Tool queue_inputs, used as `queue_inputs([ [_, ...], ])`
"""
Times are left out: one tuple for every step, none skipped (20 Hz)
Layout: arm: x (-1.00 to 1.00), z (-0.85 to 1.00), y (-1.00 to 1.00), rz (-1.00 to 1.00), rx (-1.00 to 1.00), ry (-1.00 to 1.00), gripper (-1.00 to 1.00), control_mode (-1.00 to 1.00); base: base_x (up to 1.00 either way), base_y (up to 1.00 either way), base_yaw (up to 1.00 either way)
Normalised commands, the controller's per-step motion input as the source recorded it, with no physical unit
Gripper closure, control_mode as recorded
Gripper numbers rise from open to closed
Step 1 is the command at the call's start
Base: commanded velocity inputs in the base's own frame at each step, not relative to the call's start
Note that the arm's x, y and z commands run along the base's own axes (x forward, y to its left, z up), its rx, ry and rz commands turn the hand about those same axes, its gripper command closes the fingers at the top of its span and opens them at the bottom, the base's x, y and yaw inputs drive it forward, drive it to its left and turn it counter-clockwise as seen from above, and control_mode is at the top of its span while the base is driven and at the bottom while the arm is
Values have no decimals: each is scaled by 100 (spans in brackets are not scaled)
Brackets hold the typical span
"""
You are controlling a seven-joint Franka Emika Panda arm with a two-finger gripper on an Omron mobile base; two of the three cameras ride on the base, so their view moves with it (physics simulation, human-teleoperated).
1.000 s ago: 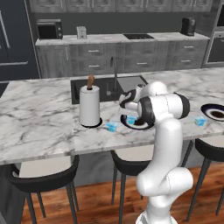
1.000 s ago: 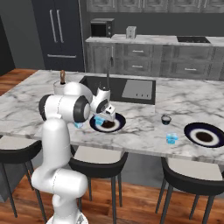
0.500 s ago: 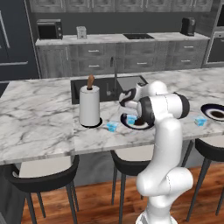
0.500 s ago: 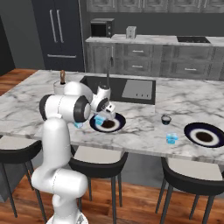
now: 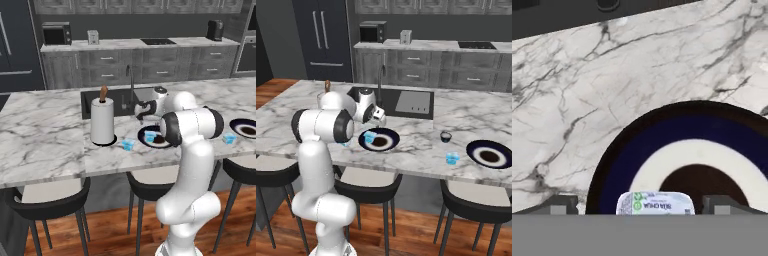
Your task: Place two yogurt containers on each plate.
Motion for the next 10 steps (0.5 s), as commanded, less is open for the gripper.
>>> queue_inputs([
  [-59, 36, 24, 0, -4, -2, -100, -100, 0, 0, 0],
  [-68, 26, 31, 0, -1, 0, -100, -100, 0, 0, 0],
  [-67, 21, 35, -1, -1, 0, -100, -100, 0, 0, 0],
  [-72, 5, 45, -5, -2, 0, -100, -100, 0, 0, 0],
  [-73, 4, 46, -6, -3, 0, -100, -100, 0, 0, 0],
  [-65, 5, 45, -6, 0, 0, -100, -100, 0, 0, 0],
  [-57, 5, 44, -6, 0, 3, -100, -100, 0, 0, 0],
  [-55, 5, 43, -4, 0, 2, -100, -100, 0, 0, 0],
  [-47, 5, 38, -2, 0, 2, -100, -100, 0, 0, 0],
  [-49, 5, 33, 0, 0, 0, -100, -100, 0, 0, 0],
])
